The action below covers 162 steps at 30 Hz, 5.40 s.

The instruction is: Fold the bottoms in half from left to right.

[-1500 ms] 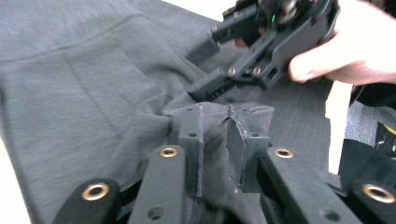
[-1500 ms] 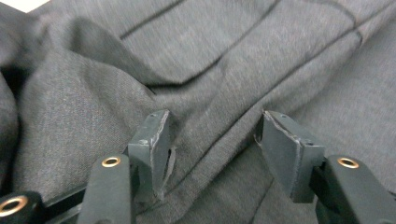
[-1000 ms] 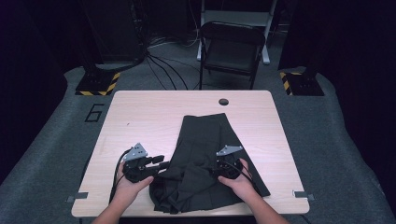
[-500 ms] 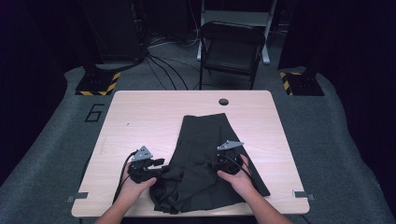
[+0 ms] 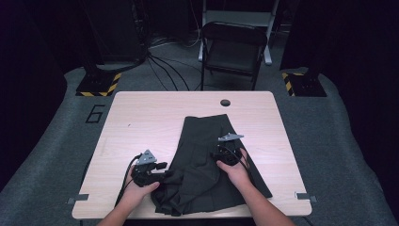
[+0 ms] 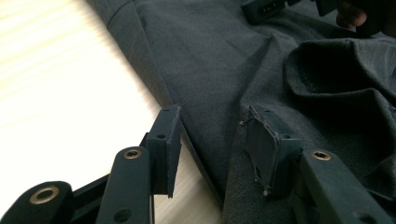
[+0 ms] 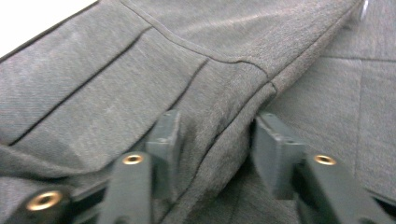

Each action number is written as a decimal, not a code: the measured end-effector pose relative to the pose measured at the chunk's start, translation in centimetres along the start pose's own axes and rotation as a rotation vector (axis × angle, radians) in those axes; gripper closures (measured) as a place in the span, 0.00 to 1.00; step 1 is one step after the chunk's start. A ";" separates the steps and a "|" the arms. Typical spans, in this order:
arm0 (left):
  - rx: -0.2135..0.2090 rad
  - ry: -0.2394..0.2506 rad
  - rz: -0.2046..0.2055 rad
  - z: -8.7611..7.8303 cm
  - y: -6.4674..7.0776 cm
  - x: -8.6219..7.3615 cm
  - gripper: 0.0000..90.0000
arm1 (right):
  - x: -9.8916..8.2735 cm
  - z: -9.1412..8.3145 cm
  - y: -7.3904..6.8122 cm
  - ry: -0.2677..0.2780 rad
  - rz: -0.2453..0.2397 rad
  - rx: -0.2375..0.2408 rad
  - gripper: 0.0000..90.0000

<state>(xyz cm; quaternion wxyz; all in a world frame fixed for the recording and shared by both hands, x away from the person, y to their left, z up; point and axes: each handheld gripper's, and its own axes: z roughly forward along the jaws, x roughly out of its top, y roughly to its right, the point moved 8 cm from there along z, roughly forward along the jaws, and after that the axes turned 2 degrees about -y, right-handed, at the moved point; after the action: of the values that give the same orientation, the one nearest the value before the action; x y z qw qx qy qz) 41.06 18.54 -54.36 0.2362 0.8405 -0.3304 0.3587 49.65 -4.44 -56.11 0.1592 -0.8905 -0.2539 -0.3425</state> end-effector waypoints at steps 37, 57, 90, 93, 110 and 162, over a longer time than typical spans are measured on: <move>-0.163 -0.006 0.134 -0.8 6.5 1.1 1.00 | 6.0 -5.3 -2.2 0.169 -0.100 0.061 0.88; -0.163 0.043 0.103 -1.0 5.8 1.8 0.76 | 5.7 -5.0 5.7 0.047 -0.024 -0.066 0.89; -0.074 -0.020 0.047 1.3 4.2 1.1 0.50 | 0.4 -5.7 8.5 0.029 0.030 -0.157 0.59; -0.069 -0.025 0.040 1.5 4.1 1.2 0.49 | -0.3 -7.1 7.1 0.036 0.000 -0.121 0.58; -0.036 -0.040 -0.010 4.9 3.3 2.3 0.46 | -3.3 -7.5 0.9 -0.028 -0.060 -0.009 0.53; 0.047 -0.001 -0.012 8.8 3.3 2.2 0.60 | -9.3 -8.4 7.5 -0.027 0.065 -0.102 0.46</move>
<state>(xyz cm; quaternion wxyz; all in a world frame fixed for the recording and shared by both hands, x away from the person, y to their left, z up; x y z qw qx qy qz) 43.78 9.94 -57.68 0.2184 0.8479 -0.3173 0.3644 43.55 -17.64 -57.34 0.1212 -0.9097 -0.2089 -0.3378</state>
